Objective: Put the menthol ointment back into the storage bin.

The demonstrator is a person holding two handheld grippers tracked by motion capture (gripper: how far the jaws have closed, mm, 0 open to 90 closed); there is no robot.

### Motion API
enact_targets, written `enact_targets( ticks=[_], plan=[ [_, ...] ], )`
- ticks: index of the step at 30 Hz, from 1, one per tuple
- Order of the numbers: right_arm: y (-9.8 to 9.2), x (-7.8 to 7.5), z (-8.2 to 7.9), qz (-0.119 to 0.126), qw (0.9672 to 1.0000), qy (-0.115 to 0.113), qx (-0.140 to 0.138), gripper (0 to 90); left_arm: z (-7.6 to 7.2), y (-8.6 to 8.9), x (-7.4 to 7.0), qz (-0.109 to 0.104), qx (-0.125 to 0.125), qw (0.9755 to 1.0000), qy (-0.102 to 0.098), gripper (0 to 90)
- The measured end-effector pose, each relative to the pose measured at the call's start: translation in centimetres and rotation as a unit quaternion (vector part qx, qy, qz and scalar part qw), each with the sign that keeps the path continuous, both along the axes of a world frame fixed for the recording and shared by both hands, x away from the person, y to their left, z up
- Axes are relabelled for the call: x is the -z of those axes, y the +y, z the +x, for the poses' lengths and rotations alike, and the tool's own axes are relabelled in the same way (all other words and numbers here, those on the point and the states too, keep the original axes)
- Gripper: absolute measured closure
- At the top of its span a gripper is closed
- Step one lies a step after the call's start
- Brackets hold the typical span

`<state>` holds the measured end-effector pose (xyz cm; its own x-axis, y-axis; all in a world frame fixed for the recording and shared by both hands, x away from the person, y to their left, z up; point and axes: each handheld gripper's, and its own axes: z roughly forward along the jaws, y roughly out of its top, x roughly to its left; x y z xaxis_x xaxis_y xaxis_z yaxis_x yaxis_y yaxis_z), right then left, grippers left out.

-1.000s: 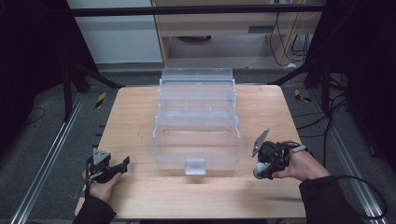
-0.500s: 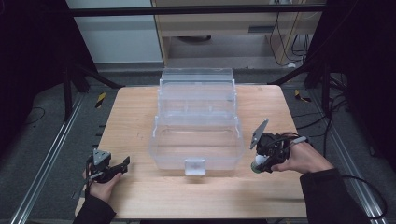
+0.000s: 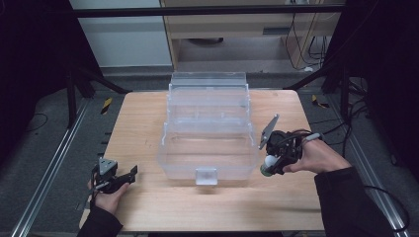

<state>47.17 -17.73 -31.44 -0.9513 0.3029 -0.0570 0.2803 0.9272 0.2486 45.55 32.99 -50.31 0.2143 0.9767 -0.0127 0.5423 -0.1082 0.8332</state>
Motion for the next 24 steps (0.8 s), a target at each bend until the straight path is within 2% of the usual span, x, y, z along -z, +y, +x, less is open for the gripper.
enact_targets(
  ticks=[11, 24],
  plan=[
    [0.7, -1.2, 1.4, 0.008, 0.9999, -0.002, -0.009, 50.3, 0.0, 0.0, 0.0, 0.0, 0.001, 1.0, 0.0, 19.1],
    [1.9, -1.1, 3.9, 0.011, 0.9998, -0.004, -0.013, 50.3, 0.0, 0.0, 0.0, -0.003, 0.001, 1.0, 0.001, 19.2]
  ],
)
